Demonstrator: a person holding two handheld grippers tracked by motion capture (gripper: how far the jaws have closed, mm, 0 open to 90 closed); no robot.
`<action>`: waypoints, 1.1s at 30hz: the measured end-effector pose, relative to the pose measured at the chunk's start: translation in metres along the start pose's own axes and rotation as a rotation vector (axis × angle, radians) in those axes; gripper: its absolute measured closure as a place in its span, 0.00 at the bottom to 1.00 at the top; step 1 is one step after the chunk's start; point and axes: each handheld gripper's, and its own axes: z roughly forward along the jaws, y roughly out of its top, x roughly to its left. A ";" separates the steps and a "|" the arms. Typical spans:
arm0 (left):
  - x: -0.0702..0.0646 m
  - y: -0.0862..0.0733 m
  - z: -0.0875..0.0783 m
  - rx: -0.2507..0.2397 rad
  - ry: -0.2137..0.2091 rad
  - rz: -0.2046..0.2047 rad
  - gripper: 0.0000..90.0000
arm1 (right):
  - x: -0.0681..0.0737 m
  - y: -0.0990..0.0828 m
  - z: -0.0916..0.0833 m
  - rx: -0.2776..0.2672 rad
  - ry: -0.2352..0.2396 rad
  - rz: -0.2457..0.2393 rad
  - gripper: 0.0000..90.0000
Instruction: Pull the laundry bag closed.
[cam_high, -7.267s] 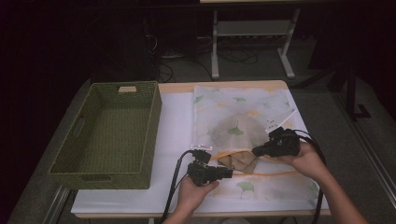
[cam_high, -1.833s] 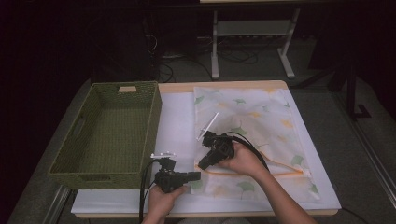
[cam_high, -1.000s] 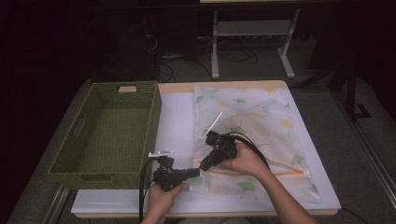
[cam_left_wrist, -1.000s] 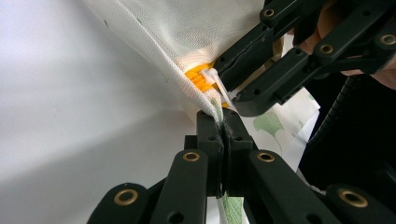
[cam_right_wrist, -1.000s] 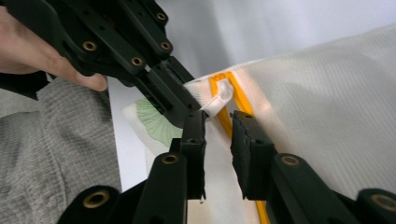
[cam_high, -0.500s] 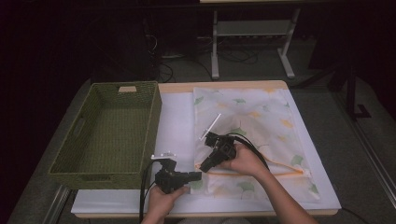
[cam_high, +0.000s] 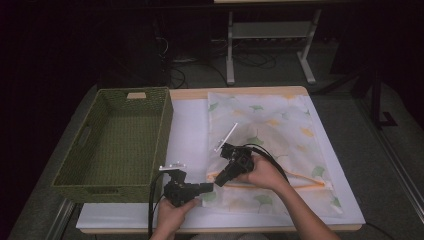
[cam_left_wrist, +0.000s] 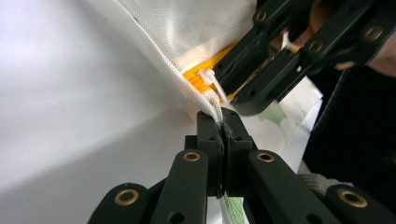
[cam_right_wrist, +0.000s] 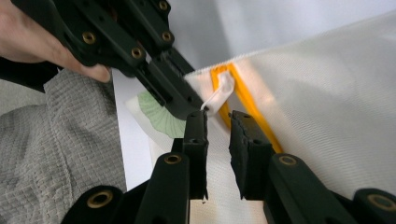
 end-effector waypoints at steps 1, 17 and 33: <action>-0.001 0.000 0.000 0.004 -0.008 0.007 0.98 | 0.000 0.000 0.001 0.003 -0.007 0.000 0.84; -0.003 -0.003 0.008 0.031 0.006 0.027 0.98 | 0.008 0.004 -0.014 -0.075 -0.076 -0.012 0.85; -0.014 0.000 0.021 0.063 0.002 0.066 0.98 | 0.025 0.030 0.005 0.075 -0.249 -0.081 0.82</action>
